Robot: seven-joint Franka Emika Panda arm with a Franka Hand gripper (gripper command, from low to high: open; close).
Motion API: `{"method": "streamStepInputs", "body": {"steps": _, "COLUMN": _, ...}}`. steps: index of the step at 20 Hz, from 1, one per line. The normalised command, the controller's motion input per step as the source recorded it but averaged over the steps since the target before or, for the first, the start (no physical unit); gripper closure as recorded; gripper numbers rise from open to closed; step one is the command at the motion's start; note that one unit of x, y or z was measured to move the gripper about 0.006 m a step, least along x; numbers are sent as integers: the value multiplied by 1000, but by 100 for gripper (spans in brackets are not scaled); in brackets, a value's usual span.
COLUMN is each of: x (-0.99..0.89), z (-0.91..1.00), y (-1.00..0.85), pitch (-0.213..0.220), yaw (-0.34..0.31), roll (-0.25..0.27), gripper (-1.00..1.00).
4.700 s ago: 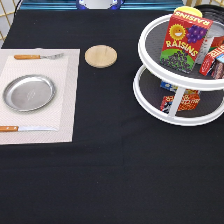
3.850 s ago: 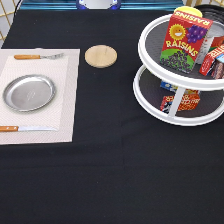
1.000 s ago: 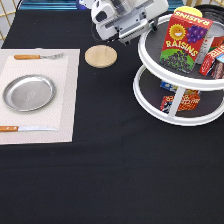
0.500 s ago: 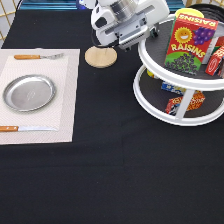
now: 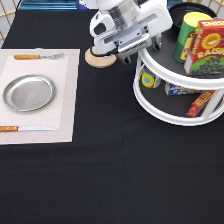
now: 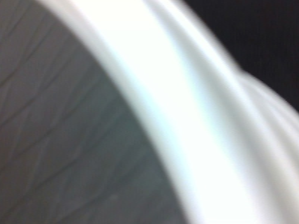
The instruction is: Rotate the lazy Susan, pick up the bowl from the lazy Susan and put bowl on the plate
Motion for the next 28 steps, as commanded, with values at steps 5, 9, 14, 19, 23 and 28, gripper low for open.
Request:
{"method": "streamStepInputs", "body": {"steps": 5, "x": 189, "z": 291, "y": -105, "pitch": -75, "yaw": 56, "roll": 11, "gripper": -100}}
{"method": "streamStepInputs", "body": {"steps": 9, "x": -261, "z": 720, "y": -84, "pitch": -12, "yaw": 63, "roll": 33, "gripper": -100}}
{"method": "streamStepInputs", "body": {"steps": 14, "x": -542, "z": 565, "y": 0, "pitch": 47, "yaw": 92, "roll": 32, "gripper": -100}}
{"method": "streamStepInputs", "body": {"steps": 19, "x": -635, "z": 216, "y": 0, "pitch": 108, "yaw": 106, "roll": 54, "gripper": -100}}
{"method": "streamStepInputs", "body": {"steps": 23, "x": -451, "z": 21, "y": -199, "pitch": 137, "yaw": 77, "roll": 102, "gripper": -100}}
{"method": "streamStepInputs", "body": {"steps": 28, "x": -107, "z": -159, "y": -410, "pitch": 130, "yaw": 39, "roll": 107, "gripper": -100}}
